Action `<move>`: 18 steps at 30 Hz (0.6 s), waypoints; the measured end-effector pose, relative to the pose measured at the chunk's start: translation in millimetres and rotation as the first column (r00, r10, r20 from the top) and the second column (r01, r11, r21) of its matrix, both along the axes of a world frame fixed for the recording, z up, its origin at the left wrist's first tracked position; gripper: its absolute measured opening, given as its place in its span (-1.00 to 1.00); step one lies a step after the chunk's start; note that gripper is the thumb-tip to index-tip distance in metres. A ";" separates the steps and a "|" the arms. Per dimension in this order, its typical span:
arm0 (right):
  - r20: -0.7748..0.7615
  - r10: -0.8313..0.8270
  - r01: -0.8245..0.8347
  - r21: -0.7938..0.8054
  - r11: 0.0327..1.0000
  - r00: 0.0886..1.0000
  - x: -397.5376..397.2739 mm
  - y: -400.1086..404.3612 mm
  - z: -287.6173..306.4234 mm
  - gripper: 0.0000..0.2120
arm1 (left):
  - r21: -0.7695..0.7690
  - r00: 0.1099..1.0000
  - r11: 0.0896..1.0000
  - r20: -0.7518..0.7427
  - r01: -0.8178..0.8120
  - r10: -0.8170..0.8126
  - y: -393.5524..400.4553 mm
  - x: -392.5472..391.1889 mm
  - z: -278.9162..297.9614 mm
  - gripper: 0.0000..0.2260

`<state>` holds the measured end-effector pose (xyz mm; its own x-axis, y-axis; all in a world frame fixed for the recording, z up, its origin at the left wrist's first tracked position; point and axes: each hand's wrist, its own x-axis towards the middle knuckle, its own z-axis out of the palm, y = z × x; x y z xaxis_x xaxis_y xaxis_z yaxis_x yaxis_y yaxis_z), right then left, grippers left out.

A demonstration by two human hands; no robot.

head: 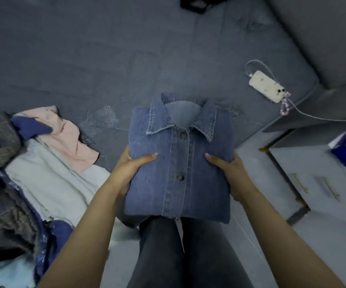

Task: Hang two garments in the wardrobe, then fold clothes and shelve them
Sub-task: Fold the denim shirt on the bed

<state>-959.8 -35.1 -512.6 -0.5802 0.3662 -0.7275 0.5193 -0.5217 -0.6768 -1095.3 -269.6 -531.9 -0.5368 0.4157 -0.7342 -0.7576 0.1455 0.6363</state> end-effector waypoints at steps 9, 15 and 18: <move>-0.102 -0.403 0.413 0.110 0.904 0.909 158.1 -38.4 156.6 -0.54 | 0.101 0.831 0.829 -0.168 0.549 -0.530 54.3 43.9 158.7 -0.44; -0.174 -0.703 0.725 0.175 0.667 0.689 291.9 -71.7 239.2 -0.51 | 0.227 0.642 0.604 -0.182 0.764 -0.744 118.2 153.3 240.4 -0.52; -0.220 -0.800 0.826 0.233 0.513 0.559 364.2 -94.3 280.1 -0.54 | 0.262 0.505 0.448 -0.218 0.855 -0.835 144.0 223.4 278.6 -0.51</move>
<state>-595.6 -129.4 -232.5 0.0317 0.8788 -0.4762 -0.0912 -0.4719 -0.8769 -872.0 -125.7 -253.3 0.1730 0.8687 -0.4642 -0.3349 0.4951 0.8017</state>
